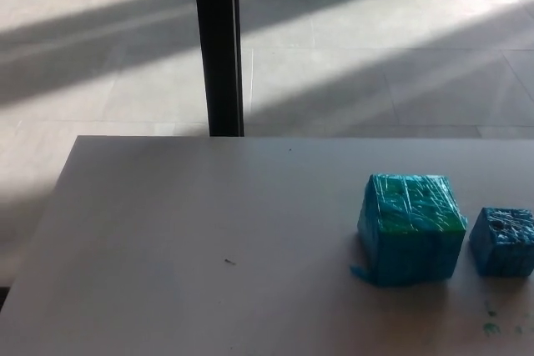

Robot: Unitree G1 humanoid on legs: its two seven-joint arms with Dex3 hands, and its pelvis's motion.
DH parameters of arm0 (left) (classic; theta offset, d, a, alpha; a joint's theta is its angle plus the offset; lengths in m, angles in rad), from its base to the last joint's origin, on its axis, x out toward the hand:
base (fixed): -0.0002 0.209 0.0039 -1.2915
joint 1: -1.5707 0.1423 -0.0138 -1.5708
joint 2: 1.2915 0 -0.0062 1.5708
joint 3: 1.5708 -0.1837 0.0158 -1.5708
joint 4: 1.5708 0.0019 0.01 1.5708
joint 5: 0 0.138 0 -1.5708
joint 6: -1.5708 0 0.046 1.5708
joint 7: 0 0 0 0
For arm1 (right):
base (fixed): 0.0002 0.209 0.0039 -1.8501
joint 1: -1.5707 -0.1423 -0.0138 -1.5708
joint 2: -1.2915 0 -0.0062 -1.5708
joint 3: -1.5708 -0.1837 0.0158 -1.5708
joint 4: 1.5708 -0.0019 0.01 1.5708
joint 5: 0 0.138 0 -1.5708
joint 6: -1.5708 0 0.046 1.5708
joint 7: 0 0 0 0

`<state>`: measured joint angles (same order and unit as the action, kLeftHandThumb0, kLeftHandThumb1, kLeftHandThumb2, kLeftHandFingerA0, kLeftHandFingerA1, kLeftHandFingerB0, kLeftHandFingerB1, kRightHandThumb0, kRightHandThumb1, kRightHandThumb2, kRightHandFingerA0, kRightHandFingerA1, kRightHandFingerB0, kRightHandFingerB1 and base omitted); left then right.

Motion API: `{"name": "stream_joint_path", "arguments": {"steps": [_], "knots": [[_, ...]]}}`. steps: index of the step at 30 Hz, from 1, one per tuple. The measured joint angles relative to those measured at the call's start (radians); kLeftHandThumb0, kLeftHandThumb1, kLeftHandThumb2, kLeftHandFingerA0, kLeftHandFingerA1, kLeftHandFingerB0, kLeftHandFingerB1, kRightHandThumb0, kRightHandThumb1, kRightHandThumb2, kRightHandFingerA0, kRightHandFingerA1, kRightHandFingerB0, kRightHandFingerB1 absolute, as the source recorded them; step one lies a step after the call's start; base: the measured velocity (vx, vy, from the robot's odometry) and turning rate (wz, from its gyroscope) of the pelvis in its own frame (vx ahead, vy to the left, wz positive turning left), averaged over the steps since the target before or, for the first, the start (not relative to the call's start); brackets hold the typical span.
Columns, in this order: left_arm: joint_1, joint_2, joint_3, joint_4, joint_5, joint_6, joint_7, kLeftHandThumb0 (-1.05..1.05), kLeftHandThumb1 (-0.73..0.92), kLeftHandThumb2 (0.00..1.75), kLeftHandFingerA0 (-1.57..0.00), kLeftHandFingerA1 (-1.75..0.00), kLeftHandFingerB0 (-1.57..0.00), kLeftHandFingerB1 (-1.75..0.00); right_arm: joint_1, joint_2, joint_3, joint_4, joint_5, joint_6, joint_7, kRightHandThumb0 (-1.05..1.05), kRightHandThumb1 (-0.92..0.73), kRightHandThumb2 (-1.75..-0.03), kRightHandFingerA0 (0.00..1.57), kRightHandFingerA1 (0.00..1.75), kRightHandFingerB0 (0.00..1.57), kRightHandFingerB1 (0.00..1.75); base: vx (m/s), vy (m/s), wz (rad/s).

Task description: The robot uses its right hand to pick up the small cube kept on the middle on the desk and place it on the bigger cube kept next to it

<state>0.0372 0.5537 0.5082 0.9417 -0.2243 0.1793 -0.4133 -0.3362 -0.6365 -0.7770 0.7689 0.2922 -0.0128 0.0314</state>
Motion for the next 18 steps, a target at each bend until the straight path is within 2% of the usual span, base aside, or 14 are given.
{"name": "stream_joint_path", "arguments": {"steps": [1,2,3,5,6,7,8,10,11,12,14,15,17,18], "knots": [[0.0,0.0,0.0,-0.001,0.0,0.001,-0.001,-0.79,0.61,0.98,-0.29,-0.58,-0.16,-0.47,-0.007,0.0,0.02,-0.033,-0.001,0.005,0.003,-0.65,-0.75,-0.63,0.43,0.63,0.35,0.39,0.0,0.0,0.0],[0.001,0.0,0.0,-0.001,-0.001,0.001,-0.002,-0.78,0.77,0.63,-0.33,-0.49,-0.23,-0.36,-0.012,0.0,0.039,-0.065,-0.003,0.011,0.006,-0.62,-0.65,-0.91,0.27,0.56,0.16,0.44,0.0,0.0,0.0],[0.001,0.0,0.0,-0.002,-0.001,0.001,-0.004,-0.78,0.77,0.63,-0.33,-0.49,-0.23,-0.36,-0.016,0.0,0.057,-0.096,-0.005,0.016,0.01,-0.57,-0.81,-0.63,0.28,0.47,0.19,0.31,0.0,0.0,0.0],[0.001,0.0,0.0,-0.001,-0.001,0.002,-0.005,-0.77,0.78,0.64,-0.34,-0.5,-0.23,-0.36,-0.02,0.0,0.104,-0.168,-0.009,0.036,0.021,-0.57,-0.82,-0.64,0.27,0.45,0.17,0.3,0.0,0.0,0.0],[0.001,0.0,0.0,-0.001,-0.001,0.002,-0.006,-0.79,0.78,0.63,-0.35,-0.52,-0.23,-0.37,-0.021,0.0,0.128,-0.201,-0.011,0.047,0.027,-0.33,-0.64,-1.14,0.05,0.51,0.0,0.48,0.0,0.0,0.0],[0.001,0.0,0.0,-0.001,-0.001,0.002,-0.007,-0.79,0.78,0.63,-0.35,-0.52,-0.23,-0.37,-0.023,-0.001,0.162,-0.239,-0.014,0.059,0.037,-0.33,-0.64,-1.14,0.05,0.51,0.0,0.48,0.0,0.0,0.0],[0.001,0.0,0.0,-0.001,-0.001,0.002,-0.007,-0.78,0.78,0.62,-0.37,-0.51,-0.26,-0.37,-0.023,-0.002,0.18,-0.258,-0.015,0.065,0.044,-0.66,-0.84,-0.64,0.27,0.46,0.17,0.29,0.0,0.0,0.0],[0.001,0.0,0.0,-0.002,-0.003,0.004,-0.009,-0.8,0.77,0.62,-0.36,-0.49,-0.25,-0.38,-0.027,-0.005,0.257,-0.336,-0.021,0.09,0.069,-0.69,-0.88,-0.67,0.26,0.47,0.18,0.3,0.0,0.0,0.0],[0.001,0.0,0.0,-0.001,-0.003,0.004,-0.009,-0.78,0.78,0.64,-0.32,-0.47,-0.24,-0.37,-0.03,-0.005,0.29,-0.367,-0.025,0.101,0.079,-0.73,-0.72,-1.0,0.24,0.54,0.15,0.43,0.0,0.0,0.0],[-0.001,0.0,0.0,-0.001,-0.004,0.004,-0.01,-0.78,0.61,0.94,-0.29,-0.55,-0.21,-0.48,-0.033,-0.005,0.33,-0.398,-0.031,0.112,0.089,-0.71,-0.91,-0.67,0.27,0.47,0.2,0.32,0.0,0.0,0.0],[-0.001,0.0,0.0,0.0,-0.007,0.005,-0.012,-0.78,0.6,0.95,-0.29,-0.55,-0.21,-0.49,-0.041,-0.006,0.403,-0.448,-0.046,0.132,0.109,-0.7,-0.87,-0.66,0.26,0.48,0.2,0.32,0.0,0.0,0.0],[-0.001,0.0,-0.001,0.0,-0.007,0.005,-0.012,-0.78,0.76,0.61,-0.37,-0.48,-0.27,-0.39,-0.048,-0.006,0.439,-0.464,-0.054,0.14,0.118,-0.69,-0.84,-0.66,0.28,0.47,0.23,0.33,0.0,0.0,0.0],[-0.001,0.0,-0.001,-0.001,-0.01,0.008,-0.012,-0.77,0.78,0.62,-0.38,-0.49,-0.26,-0.39,-0.061,-0.007,0.502,-0.486,-0.07,0.155,0.135,-0.64,-0.77,-0.63,0.31,0.53,0.28,0.36,0.0,0.0,0.0],[-0.001,0.0,-0.003,-0.002,-0.012,0.01,-0.012,-0.77,0.78,0.63,-0.36,-0.49,-0.25,-0.39,-0.07,-0.007,0.545,-0.495,-0.084,0.162,0.148,-0.61,-0.58,-0.99,0.37,0.63,0.19,0.48,0.0,0.0,0.0]]}}
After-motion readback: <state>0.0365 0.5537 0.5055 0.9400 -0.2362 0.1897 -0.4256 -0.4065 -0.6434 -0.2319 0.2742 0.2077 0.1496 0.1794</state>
